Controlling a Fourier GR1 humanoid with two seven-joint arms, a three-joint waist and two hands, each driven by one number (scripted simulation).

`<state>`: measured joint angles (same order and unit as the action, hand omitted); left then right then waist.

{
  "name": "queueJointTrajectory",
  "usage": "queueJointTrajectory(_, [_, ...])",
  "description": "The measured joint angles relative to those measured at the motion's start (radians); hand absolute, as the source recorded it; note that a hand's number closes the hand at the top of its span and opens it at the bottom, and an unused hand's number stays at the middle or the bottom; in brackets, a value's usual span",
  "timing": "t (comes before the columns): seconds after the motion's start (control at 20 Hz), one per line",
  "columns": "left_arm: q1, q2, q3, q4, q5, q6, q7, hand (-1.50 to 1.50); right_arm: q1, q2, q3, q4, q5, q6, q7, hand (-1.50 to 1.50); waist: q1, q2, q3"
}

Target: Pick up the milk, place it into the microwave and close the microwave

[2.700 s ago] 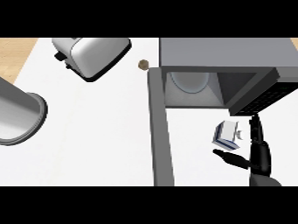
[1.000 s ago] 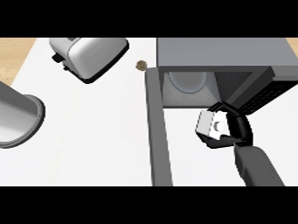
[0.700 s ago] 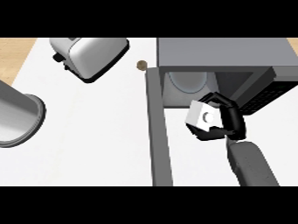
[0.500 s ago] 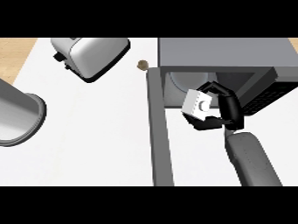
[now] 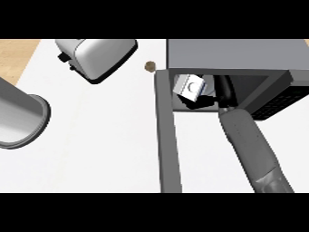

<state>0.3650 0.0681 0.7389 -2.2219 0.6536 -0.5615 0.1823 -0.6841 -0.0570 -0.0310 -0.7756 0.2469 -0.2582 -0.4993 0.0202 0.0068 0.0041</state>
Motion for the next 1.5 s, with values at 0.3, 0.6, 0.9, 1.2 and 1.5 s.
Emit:
queueJointTrajectory(0.3, [-0.021,0.004,-0.015,0.003,-0.009,-0.004,0.009,-1.50,-0.159,-0.023,-0.046,0.236,0.047,-0.095,-0.034,1.50,0.020,0.007,0.001])
queueJointTrajectory(0.6, [-0.041,-0.008,-0.031,0.030,-0.034,-0.026,-0.011,-1.50,-0.262,-0.052,-0.094,0.405,0.064,-0.164,-0.080,1.50,0.042,0.016,0.000])
queueJointTrajectory(0.9, [-0.069,-0.004,-0.046,0.051,-0.054,-0.034,-0.020,-1.50,-0.317,-0.088,-0.113,0.494,0.100,-0.325,-0.103,1.50,0.065,0.036,0.004])
queueJointTrajectory(1.2, [-0.080,-0.006,-0.057,0.068,-0.070,-0.051,-0.031,-1.50,-0.349,-0.136,-0.107,0.564,0.142,-0.427,-0.127,1.50,0.092,0.049,0.004])
queueJointTrajectory(1.5, [-0.110,0.004,-0.071,0.086,-0.084,-0.045,-0.025,-1.50,-0.372,-0.193,-0.096,0.639,0.181,-0.521,-0.070,-1.50,0.106,0.058,0.001])
